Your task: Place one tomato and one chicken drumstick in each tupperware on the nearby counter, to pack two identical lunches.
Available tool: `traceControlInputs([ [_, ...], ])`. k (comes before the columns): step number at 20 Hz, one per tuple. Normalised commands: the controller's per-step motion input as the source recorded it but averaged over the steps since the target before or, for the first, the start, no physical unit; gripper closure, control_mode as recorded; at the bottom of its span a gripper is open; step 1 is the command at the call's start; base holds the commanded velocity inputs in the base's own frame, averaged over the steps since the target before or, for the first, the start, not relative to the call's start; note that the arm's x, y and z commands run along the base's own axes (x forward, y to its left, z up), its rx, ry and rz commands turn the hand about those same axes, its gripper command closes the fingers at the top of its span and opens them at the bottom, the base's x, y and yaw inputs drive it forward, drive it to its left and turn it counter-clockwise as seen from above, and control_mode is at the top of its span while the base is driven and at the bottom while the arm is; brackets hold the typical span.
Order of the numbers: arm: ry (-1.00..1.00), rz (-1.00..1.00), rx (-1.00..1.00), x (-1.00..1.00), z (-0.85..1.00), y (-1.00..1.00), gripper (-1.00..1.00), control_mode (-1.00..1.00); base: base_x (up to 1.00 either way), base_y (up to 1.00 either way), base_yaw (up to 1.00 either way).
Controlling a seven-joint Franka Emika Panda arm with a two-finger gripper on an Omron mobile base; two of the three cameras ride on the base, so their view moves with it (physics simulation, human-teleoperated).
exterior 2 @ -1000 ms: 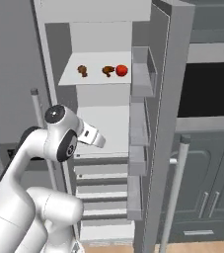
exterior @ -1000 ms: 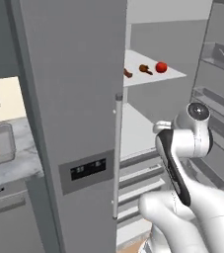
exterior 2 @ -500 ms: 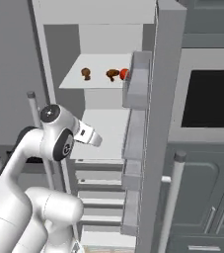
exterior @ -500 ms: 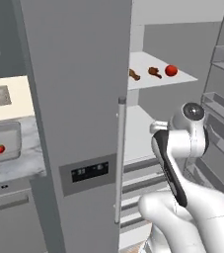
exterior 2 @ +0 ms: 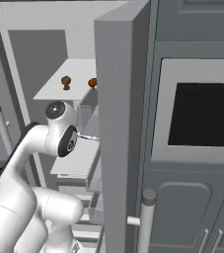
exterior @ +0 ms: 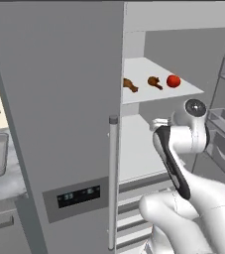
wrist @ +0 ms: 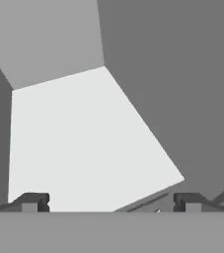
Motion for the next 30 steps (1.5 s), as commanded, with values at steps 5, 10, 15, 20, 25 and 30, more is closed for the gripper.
traceControlInputs([
  [5,0.01,0.3,-0.08,0.06,0.98,0.03,-1.0,-1.0,0.0,0.0,0.0],
  [10,-0.11,0.23,-0.16,-0.08,0.95,0.23,-1.0,-1.0,0.0,0.0,0.0],
  [15,-0.28,0.19,-0.2,-0.03,0.47,0.59,-1.0,-1.0,0.0,0.0,0.0],
  [20,-0.23,0.04,0.01,0.11,-0.08,0.24,-1.0,-1.0,0.0,0.0,0.0],
  [25,-0.06,0.06,0.2,0.27,0.06,-0.02,-1.0,-1.0,0.0,0.0,0.0],
  [30,0.08,0.05,0.1,0.39,0.14,0.06,-1.0,-1.0,0.0,0.0,0.0],
])
